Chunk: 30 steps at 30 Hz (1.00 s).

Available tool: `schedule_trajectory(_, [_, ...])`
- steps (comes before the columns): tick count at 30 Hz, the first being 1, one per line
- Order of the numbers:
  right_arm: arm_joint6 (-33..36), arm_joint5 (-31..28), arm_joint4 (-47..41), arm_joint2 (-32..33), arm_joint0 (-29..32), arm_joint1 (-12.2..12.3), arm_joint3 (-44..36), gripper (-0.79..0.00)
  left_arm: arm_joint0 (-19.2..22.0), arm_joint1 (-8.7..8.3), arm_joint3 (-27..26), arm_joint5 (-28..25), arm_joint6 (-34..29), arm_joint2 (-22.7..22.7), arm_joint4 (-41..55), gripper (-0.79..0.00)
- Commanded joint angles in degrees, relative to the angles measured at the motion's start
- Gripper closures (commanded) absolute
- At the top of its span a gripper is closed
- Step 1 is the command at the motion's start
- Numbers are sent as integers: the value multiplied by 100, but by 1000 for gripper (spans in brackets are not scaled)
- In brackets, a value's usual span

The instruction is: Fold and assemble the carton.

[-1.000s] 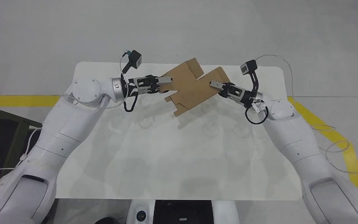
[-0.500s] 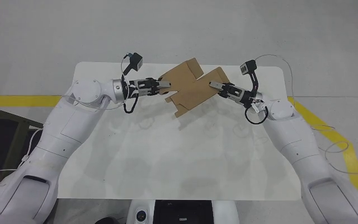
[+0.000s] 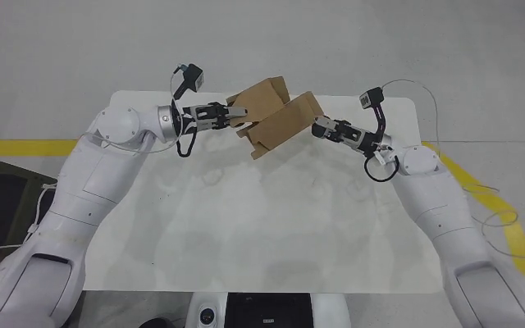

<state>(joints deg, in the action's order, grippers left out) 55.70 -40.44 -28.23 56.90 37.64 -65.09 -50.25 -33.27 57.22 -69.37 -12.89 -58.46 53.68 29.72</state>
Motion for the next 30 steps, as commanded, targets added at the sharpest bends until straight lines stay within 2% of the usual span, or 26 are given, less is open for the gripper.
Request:
schedule_trajectory(1, [101,-176,94,108,-19,41,1,-785,65,9,48,-81,-131,26,-2,0])
schedule_trajectory(6, [315,-499,76,372,-28,132,-83,-785,255,44,185,-368,-815,1,24,0])
schedule_trajectory(14, [783,-33,-699,232,148,251,-1086,-785,420,117,543,-862,-2200,-199,182,0])
schedule_trajectory(16, [985,169,-1028,146,189,276,-1304,-785,449,132,609,-990,-2303,-239,102,0])
schedule_trajectory(22, [1587,770,-1846,8,276,325,-1705,-785,368,120,373,-842,-2452,-309,291,0])
schedule_trajectory(30, [1920,1101,-2126,-63,352,274,-2029,-785,277,81,166,-713,-2582,-311,619,0])
